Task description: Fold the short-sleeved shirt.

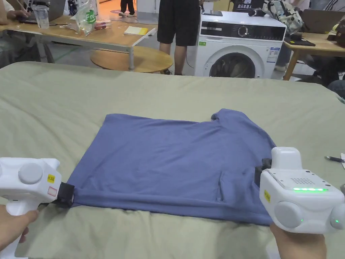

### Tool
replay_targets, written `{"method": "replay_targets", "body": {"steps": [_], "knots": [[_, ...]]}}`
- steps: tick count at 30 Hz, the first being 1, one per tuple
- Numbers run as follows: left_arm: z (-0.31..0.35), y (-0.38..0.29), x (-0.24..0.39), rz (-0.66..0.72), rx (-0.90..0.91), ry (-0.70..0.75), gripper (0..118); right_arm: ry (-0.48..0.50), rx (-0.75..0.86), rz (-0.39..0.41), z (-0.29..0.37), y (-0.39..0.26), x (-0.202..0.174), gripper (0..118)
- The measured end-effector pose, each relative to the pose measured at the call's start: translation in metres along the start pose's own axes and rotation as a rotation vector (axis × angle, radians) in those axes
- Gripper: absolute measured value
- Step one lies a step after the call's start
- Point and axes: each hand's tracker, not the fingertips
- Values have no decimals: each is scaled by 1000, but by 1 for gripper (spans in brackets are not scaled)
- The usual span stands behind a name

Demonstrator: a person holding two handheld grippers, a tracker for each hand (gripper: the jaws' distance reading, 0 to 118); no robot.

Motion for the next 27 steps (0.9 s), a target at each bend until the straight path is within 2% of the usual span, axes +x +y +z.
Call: {"method": "replay_targets", "body": {"steps": [2, 3, 4, 7, 11, 14, 15, 16, 17, 18, 19, 20, 21, 23, 27], "knots": [[3, -6, 5, 0, 18, -33, 11, -5, -79, 6, 2, -1, 11, 0], [3, -8, 7, 19, 29, -87, 2, 2, -117, 6, 1, -2, 19, 0], [1, -9, 7, 35, 36, -116, 1, 1, -148, 16, 1, -5, 26, 7], [1, -13, 9, 9, 41, -78, 1, -3, -291, 45, -5, -14, 45, 59], [4, -15, 1, 43, 59, -105, 1, -6, -431, 23, -19, -41, 66, 59], [2, -14, -2, 56, 68, -116, 1, 24, -508, -46, -38, -60, 76, 58], [2, -15, -2, 62, 71, -117, 1, 37, -510, -49, -44, -66, 76, 52], [2, -14, -2, 62, 75, -117, 1, 51, -492, -41, -46, -69, 75, 42], [2, -15, -2, 58, 77, -116, 1, 52, -465, -33, -44, -69, 73, 39], [2, -16, -2, 58, 81, -117, 1, 49, -438, -1, -41, -67, 70, 32], [3, -16, -3, 61, 86, -120, 1, 80, -432, 3, -40, -65, 68, 2], [4, -15, -4, 66, 91, -123, 1, 106, -421, -7, -39, -62, 67, 0], [6, -13, -5, 77, 101, -126, 1, 77, -421, -10, -38, -58, 64, 0], [12, -10, -5, 60, 130, -133, 1, 79, -389, 26, -35, -49, 62, 0], [28, 10, -6, 65, 201, -147, 1, 87, -320, 23, -27, -19, 62, 0]]}}
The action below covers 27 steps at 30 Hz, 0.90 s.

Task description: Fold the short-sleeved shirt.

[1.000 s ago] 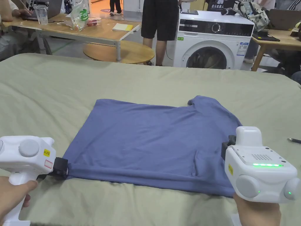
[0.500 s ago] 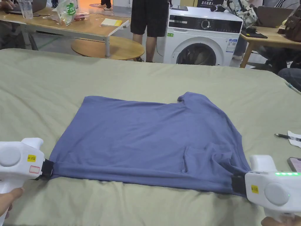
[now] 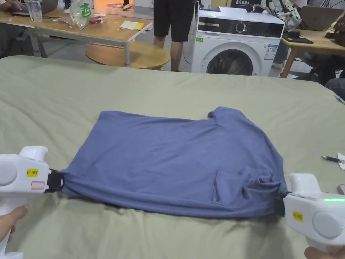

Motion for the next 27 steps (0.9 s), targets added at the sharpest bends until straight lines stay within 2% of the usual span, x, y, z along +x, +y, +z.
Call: {"method": "replay_targets", "body": {"steps": [7, 11, 14, 20, 24, 27], "knots": [[3, 61, 2, 14, 120, -14, 1, -19, 101, -51, 2, 57, 10, 0], [-17, 99, 2, 40, 139, -27, 1, -28, 120, -114, -26, 86, 21, 0], [-48, 126, 3, 40, 121, -21, 1, -23, 92, -129, -61, 107, 23, 0], [-106, 153, 1, 49, 31, -4, 1, -22, 16, -116, -128, 127, 23, 0], [-128, 156, -1, 56, -17, 2, 1, -12, -21, -63, -154, 134, 22, 1], [-131, 153, 4, 49, -27, 1, 1, -33, -19, -28, -161, 139, 21, 7]]}}
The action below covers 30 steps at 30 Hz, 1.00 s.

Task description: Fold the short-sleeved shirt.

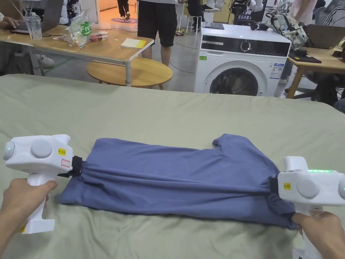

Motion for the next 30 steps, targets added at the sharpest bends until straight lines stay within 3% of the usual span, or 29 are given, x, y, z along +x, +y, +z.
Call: {"method": "replay_targets", "body": {"steps": [1, 3, 5, 11, 12, 13, 14, 16, 17, 18, 19, 26, 30], "knots": [[0, -1, 3, -8, -7, 8, 5, -20, 0, 14, 1, 2, -1, 15], [5, -3, 7, -29, -5, 17, 28, -87, 28, 37, 9, 4, -4, 35], [17, -7, 12, -47, 37, -17, 41, -87, 92, 34, 28, 5, -6, 54], [66, -23, 44, -107, 233, -58, 42, -56, 302, -20, 92, 3, -35, 56], [75, -28, 50, -118, 268, -62, 42, -51, 341, -31, 101, 1, -43, 54], [83, -34, 57, -121, 320, -57, 39, -50, 387, -40, 112, -4, -50, 44], [88, -40, 61, -124, 360, -54, 30, -54, 423, -45, 118, -7, -57, 30], [101, -53, 72, -151, 427, -31, 14, -63, 474, -35, 131, -14, -72, 19], [105, -58, 77, -170, 435, -20, 14, -60, 485, -36, 134, -18, -76, 19], [109, -64, 79, -182, 450, 15, 0, -54, 490, -33, 139, -21, -81, 7], [112, -69, 80, -175, 435, -3, 0, -44, 500, -35, 143, -25, -84, 2], [117, -86, 56, -150, 337, 37, 0, -9, 493, -52, 150, -37, -90, 0], [103, -74, 21, -53, 207, 52, 0, -9, 460, -32, 143, -42, -89, 0]]}}
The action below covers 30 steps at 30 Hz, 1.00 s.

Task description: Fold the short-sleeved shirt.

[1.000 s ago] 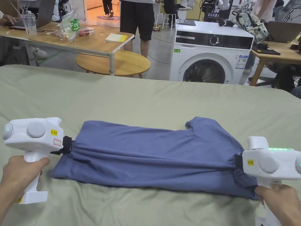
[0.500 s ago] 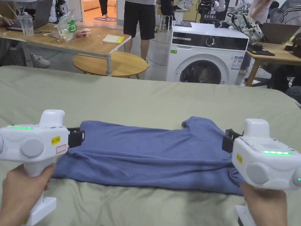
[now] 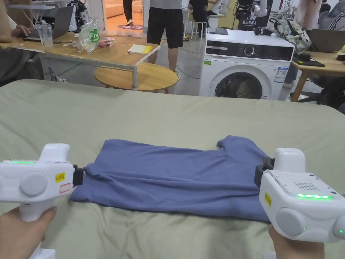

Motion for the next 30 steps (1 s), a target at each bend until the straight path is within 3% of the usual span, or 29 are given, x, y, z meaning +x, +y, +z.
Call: {"method": "replay_targets", "body": {"steps": [2, 3, 5, 11, 13, 17, 18, 20, 23, 24, 26, 27, 30], "knots": [[-14, 5, -15, 30, -79, -11, 0, 2, -29, 6, -2, -3, 2, 0], [-24, 9, -23, 35, -145, -10, 6, 3, -44, 8, -4, -4, 2, 0], [-43, 13, -31, 54, -234, -27, 48, 2, -50, 5, -6, -8, 5, 0], [-91, 6, -34, 97, -364, -34, 62, -16, -93, 13, -10, -17, 14, 0], [-104, -4, -27, 74, -447, -20, 62, -24, -110, 15, -11, -20, 20, 0], [-91, -7, -4, -51, -370, 42, 58, -36, -144, 16, -10, -26, 37, 0], [-88, -8, 2, -71, -359, 31, 50, -47, -158, 20, -11, -27, 43, 0], [-80, -9, 2, -74, -326, 11, 7, -50, -181, 8, -13, -27, 57, 0], [-65, -12, 0, -76, -270, -5, 2, -48, -262, -27, -22, -26, 83, 3], [-62, -11, -3, -64, -243, -28, 2, -40, -289, -38, -26, -26, 90, 14], [-51, -14, -1, -74, -221, -18, 2, -25, -331, -58, -33, -28, 102, 53], [-46, -14, 0, -87, -212, -18, 2, -21, -335, -55, -36, -30, 105, 62], [-43, -15, -1, -80, -202, -25, 2, -1, -393, -1, -50, -36, 105, 63]]}}
